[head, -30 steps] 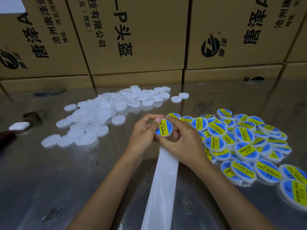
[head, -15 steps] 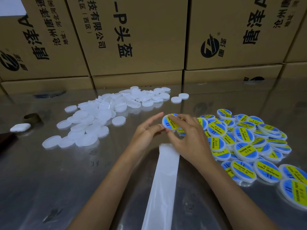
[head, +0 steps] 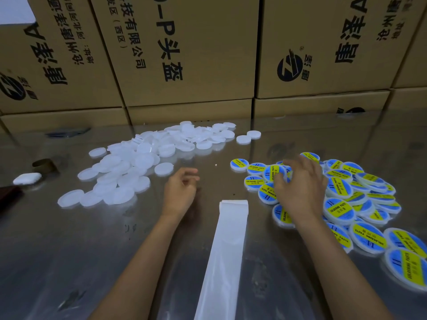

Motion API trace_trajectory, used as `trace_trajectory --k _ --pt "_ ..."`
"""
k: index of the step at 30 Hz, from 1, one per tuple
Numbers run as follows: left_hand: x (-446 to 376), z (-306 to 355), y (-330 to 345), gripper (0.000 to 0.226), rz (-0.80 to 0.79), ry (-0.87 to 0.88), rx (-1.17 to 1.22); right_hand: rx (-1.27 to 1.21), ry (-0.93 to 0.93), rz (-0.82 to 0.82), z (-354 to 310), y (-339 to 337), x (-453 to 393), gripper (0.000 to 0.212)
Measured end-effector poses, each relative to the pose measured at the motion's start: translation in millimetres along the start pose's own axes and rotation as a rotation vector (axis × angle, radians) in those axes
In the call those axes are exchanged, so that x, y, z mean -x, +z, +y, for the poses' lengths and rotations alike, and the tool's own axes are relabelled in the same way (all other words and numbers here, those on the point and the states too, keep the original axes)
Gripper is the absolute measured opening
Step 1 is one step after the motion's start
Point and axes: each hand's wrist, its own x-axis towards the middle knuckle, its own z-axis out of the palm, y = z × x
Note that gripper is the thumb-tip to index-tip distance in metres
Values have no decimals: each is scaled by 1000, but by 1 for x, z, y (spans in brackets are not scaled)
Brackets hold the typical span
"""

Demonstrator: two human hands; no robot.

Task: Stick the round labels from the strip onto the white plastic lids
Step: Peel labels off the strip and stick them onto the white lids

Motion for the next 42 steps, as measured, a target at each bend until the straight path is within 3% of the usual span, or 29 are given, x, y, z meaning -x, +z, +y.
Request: trace_trajectory --k 4,7,11,16,21,29,34,37,42 --pt "-7 -10 -19 35 145 126 -348 -231 -188 -76 -22 15 16 26" --pt "-18 -20 -29 42 137 96 -481 -431 -246 -177 -35 23 28 26" --pt "-35 -25 -27 49 84 -22 -599 -550 -152 -315 -40 26 31 30" --pt "-62 -28 -28 40 171 -57 -698 -636 -14 -417 -36 29 27 30" --pt "-76 -31 -24 41 157 -83 -770 -654 31 -464 -30 28 20 28" --pt "-72 -34 -24 46 121 70 -730 -439 -23 -699 -19 19 12 19" --pt "-58 -26 -21 49 109 139 -442 -337 -169 -790 -18 10 13 28" --pt "-49 -20 -18 55 102 86 -310 -314 -208 -810 -19 5 15 31" --pt "-25 -10 -17 43 62 38 -15 -428 -211 -747 -21 7 18 10"
